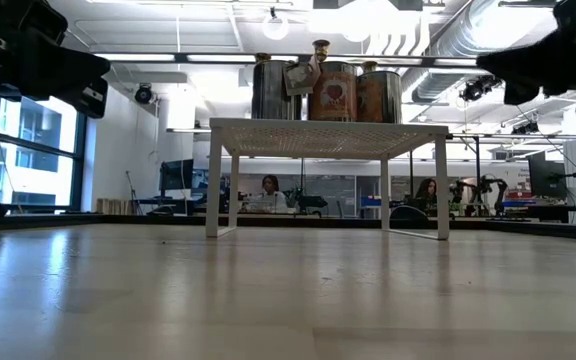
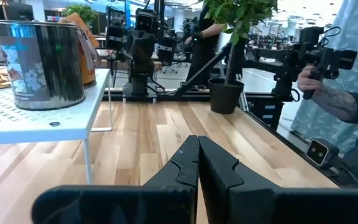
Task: Pick & Place candle stick holders
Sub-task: Return to Home Position
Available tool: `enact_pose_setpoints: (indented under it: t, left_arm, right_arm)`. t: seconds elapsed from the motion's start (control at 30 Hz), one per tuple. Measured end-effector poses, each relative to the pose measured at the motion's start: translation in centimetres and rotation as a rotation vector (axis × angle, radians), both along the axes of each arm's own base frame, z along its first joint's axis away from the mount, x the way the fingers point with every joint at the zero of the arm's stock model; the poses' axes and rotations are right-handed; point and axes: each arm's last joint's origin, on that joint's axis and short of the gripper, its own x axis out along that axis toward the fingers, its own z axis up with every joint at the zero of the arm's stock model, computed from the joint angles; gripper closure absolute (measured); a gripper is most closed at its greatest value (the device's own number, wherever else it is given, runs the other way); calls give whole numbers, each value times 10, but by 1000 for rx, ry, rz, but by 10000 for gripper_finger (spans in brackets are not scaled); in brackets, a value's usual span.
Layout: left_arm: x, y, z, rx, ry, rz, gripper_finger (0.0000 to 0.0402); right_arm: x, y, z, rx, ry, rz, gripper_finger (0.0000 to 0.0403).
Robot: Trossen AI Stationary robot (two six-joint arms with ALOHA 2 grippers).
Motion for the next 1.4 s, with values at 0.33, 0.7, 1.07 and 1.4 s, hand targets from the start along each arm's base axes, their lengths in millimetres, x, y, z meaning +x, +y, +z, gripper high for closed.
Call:
enact_pose_setpoints:
  t: [0.33,0.7,1.07,1.4]
  left_arm:
    - [1,2,-1,-1,9,74,401]
    - [1,7,-4,-108,52,255,401]
    - [1,6,-4,-91,52,222,401]
    - [1,8,-2,-93,23,257,401]
  right_arm:
    - [1,1,-4,26,39,36,403]
    - [0,-2,-7,129,54,-54,402]
    - [1,-1,-7,146,52,-33,402]
    - [1,-1,-7,144,52,-33,402]
